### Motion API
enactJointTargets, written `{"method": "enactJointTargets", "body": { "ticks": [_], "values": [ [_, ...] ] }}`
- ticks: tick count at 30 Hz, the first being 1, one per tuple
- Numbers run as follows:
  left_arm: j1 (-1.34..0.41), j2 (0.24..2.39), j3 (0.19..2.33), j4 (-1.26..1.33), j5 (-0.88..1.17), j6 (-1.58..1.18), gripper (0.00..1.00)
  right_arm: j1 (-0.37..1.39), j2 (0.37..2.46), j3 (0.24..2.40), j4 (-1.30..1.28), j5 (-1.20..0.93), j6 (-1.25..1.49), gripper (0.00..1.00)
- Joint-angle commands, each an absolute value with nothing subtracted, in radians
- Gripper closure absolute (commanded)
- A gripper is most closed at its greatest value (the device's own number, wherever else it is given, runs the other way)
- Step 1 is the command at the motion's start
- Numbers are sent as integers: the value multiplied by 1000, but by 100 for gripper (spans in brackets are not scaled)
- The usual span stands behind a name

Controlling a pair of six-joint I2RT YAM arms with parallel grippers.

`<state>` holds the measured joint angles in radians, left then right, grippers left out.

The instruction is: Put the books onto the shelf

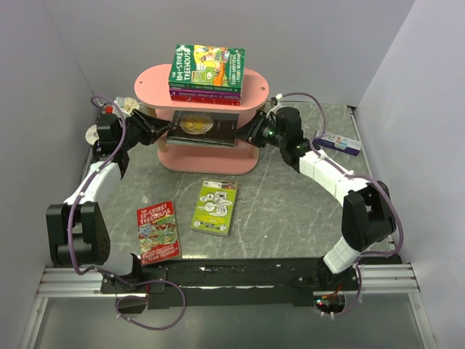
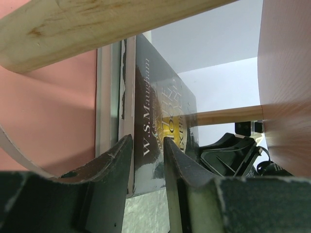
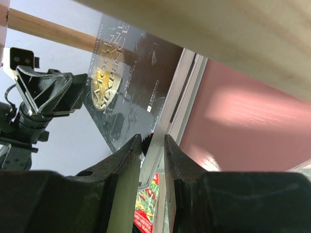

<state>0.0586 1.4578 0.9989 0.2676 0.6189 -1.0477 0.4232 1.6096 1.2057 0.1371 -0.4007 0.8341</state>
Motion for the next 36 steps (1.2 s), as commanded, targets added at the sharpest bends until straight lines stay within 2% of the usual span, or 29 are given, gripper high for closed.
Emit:
{"method": "enactJointTargets", "body": {
  "ticks": [1,36],
  "values": [
    [51,1428,997,318,649,-1038,63,442,1626,1270,161,-400,816,69],
    [54,1416,999,314,655,-1039,62,440,1674,1339,115,-390,808,65]
  ]
}}
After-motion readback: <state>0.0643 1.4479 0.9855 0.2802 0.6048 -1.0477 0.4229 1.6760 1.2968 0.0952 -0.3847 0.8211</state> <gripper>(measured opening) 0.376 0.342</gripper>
